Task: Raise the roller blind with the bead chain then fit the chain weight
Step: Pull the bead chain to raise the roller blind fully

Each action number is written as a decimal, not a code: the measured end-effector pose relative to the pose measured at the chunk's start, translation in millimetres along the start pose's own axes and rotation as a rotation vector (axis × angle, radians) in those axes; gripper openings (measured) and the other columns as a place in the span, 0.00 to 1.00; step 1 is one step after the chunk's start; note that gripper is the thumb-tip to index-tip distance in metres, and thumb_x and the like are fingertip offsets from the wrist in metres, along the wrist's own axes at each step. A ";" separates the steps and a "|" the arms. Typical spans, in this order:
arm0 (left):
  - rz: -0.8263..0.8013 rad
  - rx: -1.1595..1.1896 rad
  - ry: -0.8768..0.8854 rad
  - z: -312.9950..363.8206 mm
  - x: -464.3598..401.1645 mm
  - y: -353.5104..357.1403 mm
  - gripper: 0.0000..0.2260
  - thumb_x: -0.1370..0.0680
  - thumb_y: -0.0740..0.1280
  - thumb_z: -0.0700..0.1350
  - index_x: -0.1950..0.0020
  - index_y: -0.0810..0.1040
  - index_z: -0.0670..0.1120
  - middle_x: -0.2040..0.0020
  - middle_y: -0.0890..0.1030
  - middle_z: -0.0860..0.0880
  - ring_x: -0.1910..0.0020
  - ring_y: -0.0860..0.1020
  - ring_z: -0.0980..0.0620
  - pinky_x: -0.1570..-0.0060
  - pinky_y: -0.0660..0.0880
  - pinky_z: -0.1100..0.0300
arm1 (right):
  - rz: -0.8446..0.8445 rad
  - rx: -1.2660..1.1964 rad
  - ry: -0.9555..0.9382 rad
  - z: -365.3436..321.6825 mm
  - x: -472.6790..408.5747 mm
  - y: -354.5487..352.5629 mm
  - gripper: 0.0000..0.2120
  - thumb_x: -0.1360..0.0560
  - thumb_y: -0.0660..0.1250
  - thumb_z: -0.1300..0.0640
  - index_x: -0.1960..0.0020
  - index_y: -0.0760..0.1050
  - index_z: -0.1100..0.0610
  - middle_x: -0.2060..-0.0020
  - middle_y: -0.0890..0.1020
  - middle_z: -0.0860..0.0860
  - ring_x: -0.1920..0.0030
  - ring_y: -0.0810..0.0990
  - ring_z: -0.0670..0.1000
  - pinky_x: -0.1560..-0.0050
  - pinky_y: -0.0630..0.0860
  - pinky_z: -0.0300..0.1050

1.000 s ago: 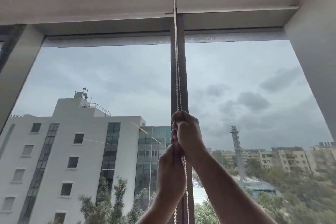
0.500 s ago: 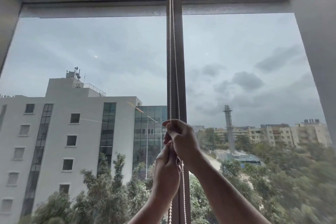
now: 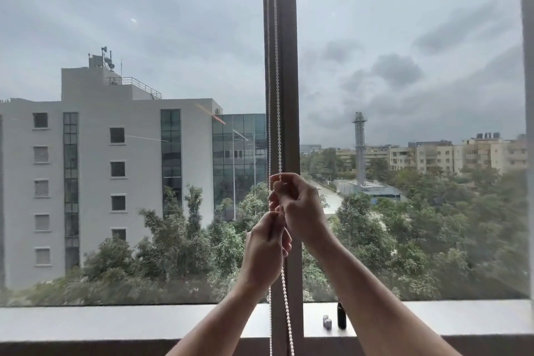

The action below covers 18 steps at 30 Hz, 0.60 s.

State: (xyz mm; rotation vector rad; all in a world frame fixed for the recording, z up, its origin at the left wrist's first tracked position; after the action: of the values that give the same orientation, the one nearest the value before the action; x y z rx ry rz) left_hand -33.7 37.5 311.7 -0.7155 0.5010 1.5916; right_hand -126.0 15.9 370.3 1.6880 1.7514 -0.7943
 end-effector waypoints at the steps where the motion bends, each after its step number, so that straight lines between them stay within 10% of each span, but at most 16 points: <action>1: -0.007 -0.003 -0.009 -5.3 1.5 -0.6 0.12 0.16 0.57 0.42 0.55 0.76 0.41 0.70 0.76 0.49 0.72 0.71 0.53 0.70 0.69 0.54 | -0.005 0.001 0.009 4.7 3.8 0.6 0.06 0.21 0.66 0.61 0.49 0.79 0.51 0.66 0.84 0.46 0.64 0.83 0.46 0.60 0.81 0.41; 18: -0.055 0.004 -0.241 -100.1 78.1 -8.9 0.12 0.18 0.63 0.43 0.59 0.79 0.42 0.71 0.80 0.52 0.73 0.76 0.55 0.72 0.73 0.62 | 0.010 0.000 0.252 101.9 99.6 10.2 0.04 0.22 0.69 0.60 0.52 0.80 0.52 0.62 0.85 0.51 0.61 0.84 0.49 0.57 0.81 0.44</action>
State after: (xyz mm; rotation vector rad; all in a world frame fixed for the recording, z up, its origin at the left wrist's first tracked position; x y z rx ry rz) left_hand -12.6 26.3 186.7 -0.5210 0.3054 1.5986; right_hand -119.4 4.9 227.9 1.8616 1.9062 -0.5966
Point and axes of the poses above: each hand's wrist, its own x-axis away from the middle knuckle, its own y-axis out of the palm, z = x × y, the point moved 1 cm from there along -x, towards the middle knuckle
